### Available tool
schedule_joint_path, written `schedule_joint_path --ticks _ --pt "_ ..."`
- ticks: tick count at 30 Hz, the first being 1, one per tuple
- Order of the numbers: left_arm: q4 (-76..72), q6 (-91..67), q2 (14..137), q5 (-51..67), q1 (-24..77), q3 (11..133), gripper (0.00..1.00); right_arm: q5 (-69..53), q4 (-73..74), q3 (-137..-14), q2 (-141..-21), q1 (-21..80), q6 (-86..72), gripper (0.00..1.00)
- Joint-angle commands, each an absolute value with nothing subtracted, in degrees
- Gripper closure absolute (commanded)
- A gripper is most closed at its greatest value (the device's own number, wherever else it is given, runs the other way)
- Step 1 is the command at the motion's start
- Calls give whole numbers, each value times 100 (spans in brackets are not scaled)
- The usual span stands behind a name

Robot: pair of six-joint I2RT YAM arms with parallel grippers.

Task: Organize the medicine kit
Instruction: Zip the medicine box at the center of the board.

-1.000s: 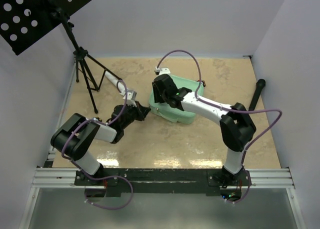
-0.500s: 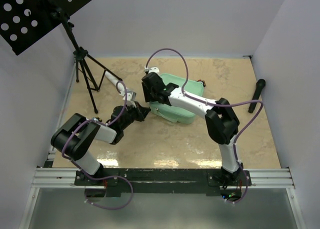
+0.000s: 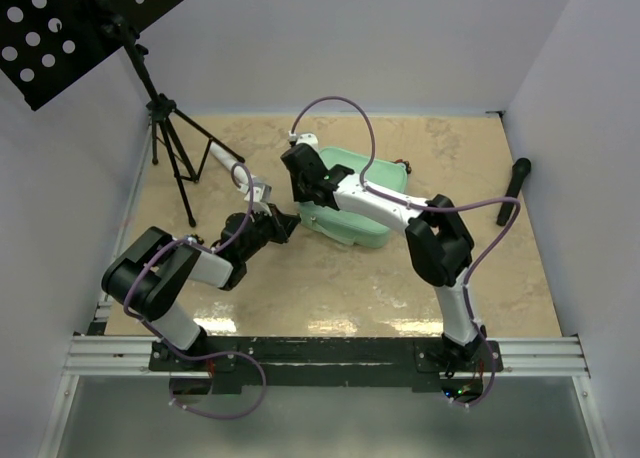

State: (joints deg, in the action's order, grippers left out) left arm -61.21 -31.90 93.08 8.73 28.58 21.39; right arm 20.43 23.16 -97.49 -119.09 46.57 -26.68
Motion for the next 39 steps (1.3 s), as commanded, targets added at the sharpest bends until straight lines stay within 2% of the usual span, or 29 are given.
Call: schedule_joint_path --ticks 1,5,7,9,10,22,39 --pt "-6337 -3129 9220 1011 2856 2030 100 1486 2672 -9483 -12436 4649 -2848 76" --pt "-6354 -3129 9211 1028 2856 2030 100 1319 2672 -9448 -12603 4641 -2821 77" --pt "-6354 -3112 9185 1028 2865 2021 100 1222 2602 -9378 -12630 4632 -2821 86" --pt "-6354 -3085 9150 1011 2865 2004 100 1152 2479 -9273 -12630 4623 -2847 99" --pt "-6346 -3068 9123 1002 2865 1987 100 1108 2452 -9238 -12639 4614 -2856 100" --pt "-6319 -2786 9088 1212 3137 1925 100 598 1697 -8622 -12331 4368 -3208 100" --pt "-7137 -3023 9940 1538 3823 2135 100 387 1450 -8570 -12384 4315 -3419 100"
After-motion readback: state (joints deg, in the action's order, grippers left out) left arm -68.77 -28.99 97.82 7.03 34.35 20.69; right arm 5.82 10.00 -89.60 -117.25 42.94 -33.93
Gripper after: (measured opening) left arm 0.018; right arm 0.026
